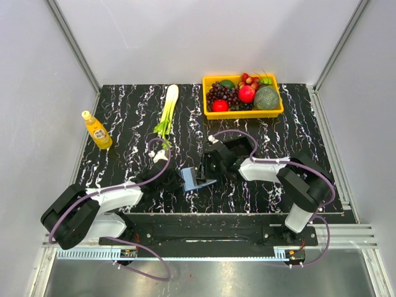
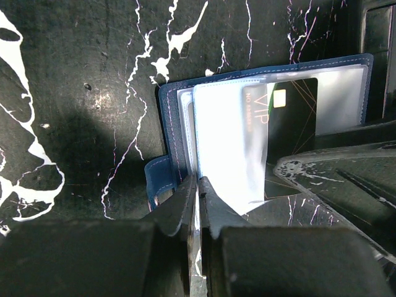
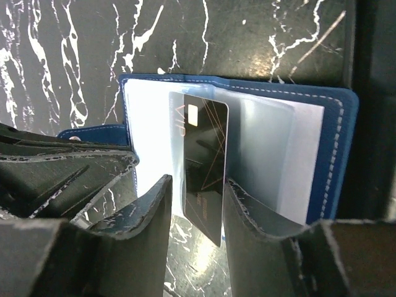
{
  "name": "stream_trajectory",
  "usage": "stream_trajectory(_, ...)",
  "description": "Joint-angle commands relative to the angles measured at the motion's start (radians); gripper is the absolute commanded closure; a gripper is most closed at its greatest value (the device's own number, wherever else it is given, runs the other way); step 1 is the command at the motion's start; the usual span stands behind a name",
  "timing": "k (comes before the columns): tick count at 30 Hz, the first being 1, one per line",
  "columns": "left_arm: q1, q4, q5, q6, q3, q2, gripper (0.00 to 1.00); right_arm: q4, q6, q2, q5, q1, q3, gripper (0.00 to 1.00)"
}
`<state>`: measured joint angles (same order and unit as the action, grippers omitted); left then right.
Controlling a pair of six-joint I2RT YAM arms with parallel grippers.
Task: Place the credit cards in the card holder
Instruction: Insert the credit card into the card holder.
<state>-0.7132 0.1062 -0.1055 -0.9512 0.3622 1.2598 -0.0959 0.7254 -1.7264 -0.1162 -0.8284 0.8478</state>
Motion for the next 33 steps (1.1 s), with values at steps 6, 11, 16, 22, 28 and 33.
stream_trajectory(6, 0.001, -0.221, -0.017, 0.035, -0.058, 0.043, 0.93, 0.234, -0.092, 0.021, 0.119, 0.003, 0.059, 0.86)
stream_trajectory(11, 0.001, -0.223, -0.016, 0.037, -0.057, 0.044, 0.93, 0.223, -0.093, -0.016, 0.053, 0.003, 0.080, 1.00)
stream_trajectory(16, 0.001, -0.223, -0.016, 0.038, -0.054, 0.044, 0.93, 0.183, -0.081, -0.054, 0.007, 0.002, 0.086, 1.00)
stream_trajectory(22, 0.001, -0.218, -0.017, 0.039, -0.054, 0.050, 0.93, 0.170, -0.092, -0.105, -0.039, -0.018, 0.100, 1.00)
stream_trajectory(28, 0.001, -0.220, -0.019, 0.038, -0.054, 0.049, 0.93, 0.170, -0.092, -0.119, -0.060, -0.043, 0.108, 0.99)
stream_trajectory(33, 0.003, -0.226, -0.022, 0.037, -0.054, 0.049, 0.93, 0.171, -0.084, -0.113, -0.057, -0.046, 0.100, 0.89)
